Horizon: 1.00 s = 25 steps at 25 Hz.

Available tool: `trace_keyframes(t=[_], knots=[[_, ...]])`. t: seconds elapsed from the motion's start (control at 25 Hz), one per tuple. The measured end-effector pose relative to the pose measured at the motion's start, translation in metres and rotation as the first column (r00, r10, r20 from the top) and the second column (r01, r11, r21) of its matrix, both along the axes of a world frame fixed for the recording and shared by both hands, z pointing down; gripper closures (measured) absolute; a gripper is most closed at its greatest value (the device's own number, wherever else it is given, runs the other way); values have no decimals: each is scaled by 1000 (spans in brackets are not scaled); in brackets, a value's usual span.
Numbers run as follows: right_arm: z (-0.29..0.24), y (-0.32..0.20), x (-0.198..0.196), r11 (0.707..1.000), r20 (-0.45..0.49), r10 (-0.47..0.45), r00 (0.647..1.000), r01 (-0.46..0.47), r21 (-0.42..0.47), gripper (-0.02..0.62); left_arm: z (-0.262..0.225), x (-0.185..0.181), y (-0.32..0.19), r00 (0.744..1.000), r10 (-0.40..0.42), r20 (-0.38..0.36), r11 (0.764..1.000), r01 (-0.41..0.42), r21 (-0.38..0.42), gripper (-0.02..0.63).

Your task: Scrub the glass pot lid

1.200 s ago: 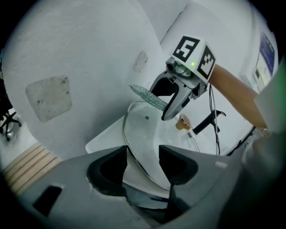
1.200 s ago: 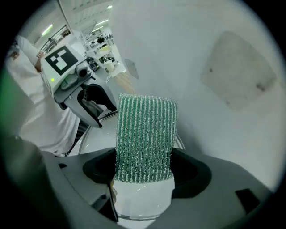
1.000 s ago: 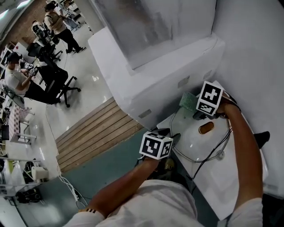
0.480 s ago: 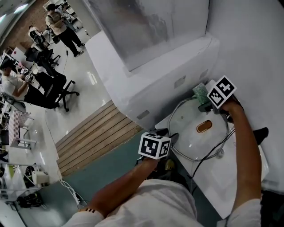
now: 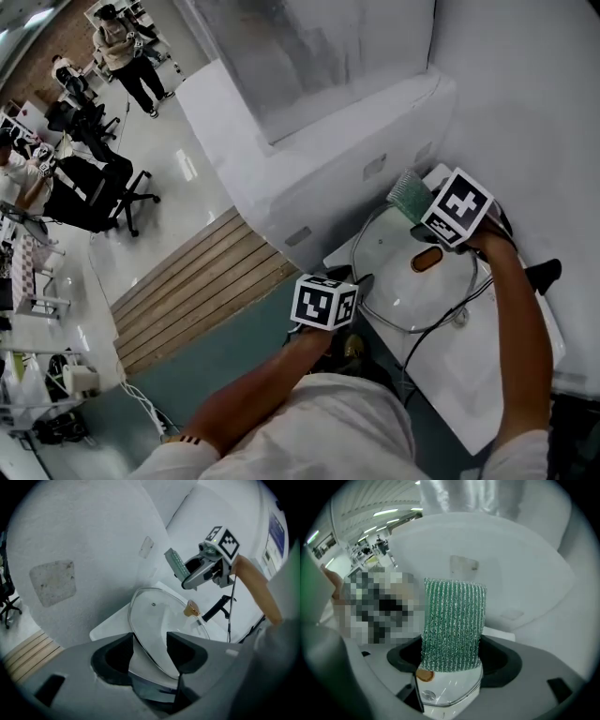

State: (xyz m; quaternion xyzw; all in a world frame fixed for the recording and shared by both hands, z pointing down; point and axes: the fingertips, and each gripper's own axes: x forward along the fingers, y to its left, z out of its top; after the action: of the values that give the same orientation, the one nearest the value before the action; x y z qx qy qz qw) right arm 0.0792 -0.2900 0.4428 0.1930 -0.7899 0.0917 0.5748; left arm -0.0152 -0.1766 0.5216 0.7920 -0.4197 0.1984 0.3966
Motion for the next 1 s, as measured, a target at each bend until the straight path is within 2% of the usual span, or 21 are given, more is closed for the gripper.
trace_keyframes(t=[0.16,0.28,0.4,0.56,0.72,0.88,1.0], knots=[[-11,34,-25,986,-122,-157,980,163,38,247,-1,0,1,1000,-1,-2,1000,1,10,374],[-6,57,-37,960,-242,-263,934,278,30,247,-1,-1,1,1000,-2,-5,1000,2,17,374],[9,76,-42,938,-340,-332,880,347,-17,247,-2,-2,1,1000,-3,-8,1000,3,21,374],[27,93,-45,918,-416,-388,823,387,-90,247,-2,-2,1,1000,-7,-10,1000,7,26,374],[36,98,-45,910,-472,-406,782,394,-130,247,0,-2,3,1000,-4,-5,1000,4,24,374],[43,104,-44,907,-509,-411,756,398,-141,247,-2,-3,3,1000,-8,-6,1000,8,29,374],[50,107,-44,910,-505,-405,762,391,-139,247,-1,-4,4,1000,-7,-5,999,8,31,374]])
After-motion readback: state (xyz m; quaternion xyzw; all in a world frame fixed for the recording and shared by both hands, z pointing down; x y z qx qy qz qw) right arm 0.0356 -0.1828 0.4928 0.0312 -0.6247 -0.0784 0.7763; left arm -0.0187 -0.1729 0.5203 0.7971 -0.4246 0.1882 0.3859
